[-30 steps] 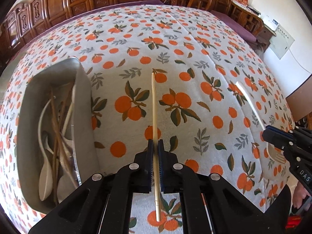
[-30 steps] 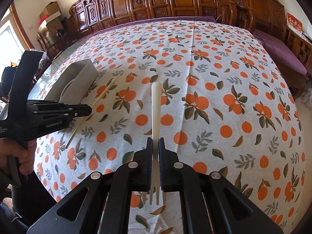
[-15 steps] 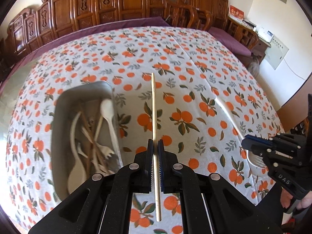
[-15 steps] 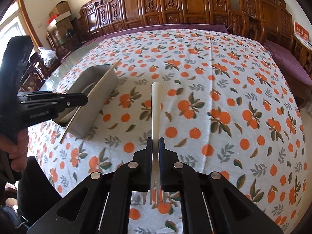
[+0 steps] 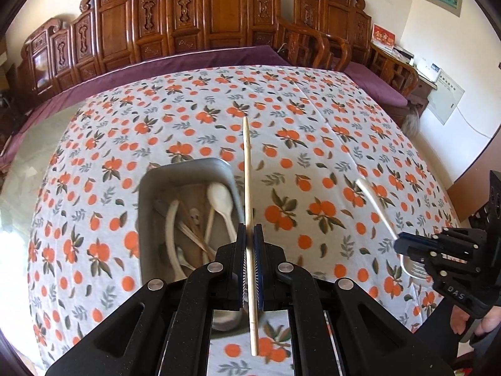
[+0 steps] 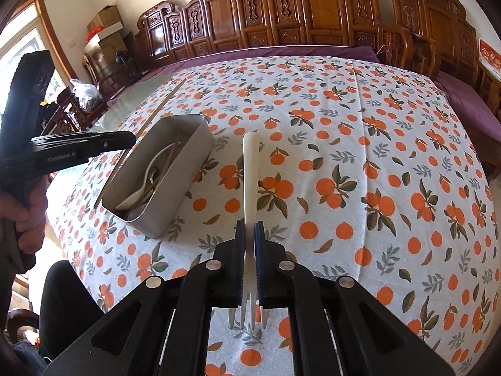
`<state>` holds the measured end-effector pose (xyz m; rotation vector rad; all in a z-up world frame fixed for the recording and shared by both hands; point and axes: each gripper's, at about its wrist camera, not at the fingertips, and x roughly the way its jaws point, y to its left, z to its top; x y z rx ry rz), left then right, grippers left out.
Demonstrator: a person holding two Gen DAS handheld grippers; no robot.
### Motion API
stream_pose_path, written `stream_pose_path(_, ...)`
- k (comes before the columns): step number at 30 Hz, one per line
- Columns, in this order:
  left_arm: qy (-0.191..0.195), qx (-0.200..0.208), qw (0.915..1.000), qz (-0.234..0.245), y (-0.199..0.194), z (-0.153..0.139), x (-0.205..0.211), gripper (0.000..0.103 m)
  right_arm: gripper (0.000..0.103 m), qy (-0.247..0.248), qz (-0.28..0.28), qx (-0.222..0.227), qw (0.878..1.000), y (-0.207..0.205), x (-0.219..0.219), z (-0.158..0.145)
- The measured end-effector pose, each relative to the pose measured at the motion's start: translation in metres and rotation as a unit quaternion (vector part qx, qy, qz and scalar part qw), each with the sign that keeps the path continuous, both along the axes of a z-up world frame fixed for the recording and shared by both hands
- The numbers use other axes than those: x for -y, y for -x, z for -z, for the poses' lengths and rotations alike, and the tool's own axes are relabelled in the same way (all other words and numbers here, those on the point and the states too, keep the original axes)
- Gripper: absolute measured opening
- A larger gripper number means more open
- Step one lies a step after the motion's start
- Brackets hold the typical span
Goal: Organize utensils
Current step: 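Carry the chopstick into the tray and open the left tool while the right tool holds the fork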
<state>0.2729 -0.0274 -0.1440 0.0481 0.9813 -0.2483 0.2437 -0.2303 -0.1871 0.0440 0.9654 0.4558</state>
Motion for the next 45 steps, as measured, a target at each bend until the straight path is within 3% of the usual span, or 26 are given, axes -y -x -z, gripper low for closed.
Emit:
stream_pose_path(12, -0.018, -0.021, 0.9995, -0.014, -0.024, 0.028, -0.03, 0.004, 0.007, 0.001, 0.0, -0.004, 1.0, -0.006, -0.005, 0.002)
stream_pose_path(28, -0.035, -0.057, 0.9975, -0.023, -0.025, 0.07, -0.031, 0.004, 0.007, 0.006, -0.004, -0.008, 1.0, -0.008, -0.011, 0.007)
stream_pose_path(34, -0.03, -0.052, 0.9978, -0.029, -0.02, 0.065, -0.036, 0.005, 0.007, 0.008, -0.01, -0.005, 1.0, -0.007, -0.02, 0.002)
stream_pose_path(42, -0.017, -0.022, 0.9986, -0.045, 0.0, 0.039, -0.054, 0.026, 0.007, 0.003, -0.029, 0.001, 1.0, -0.009, -0.047, -0.005)
stream_pose_path(45, -0.012, -0.012, 0.9986, -0.05, 0.009, 0.029, -0.062, 0.03, 0.007, -0.001, -0.039, 0.003, 0.999, -0.012, -0.063, -0.008)
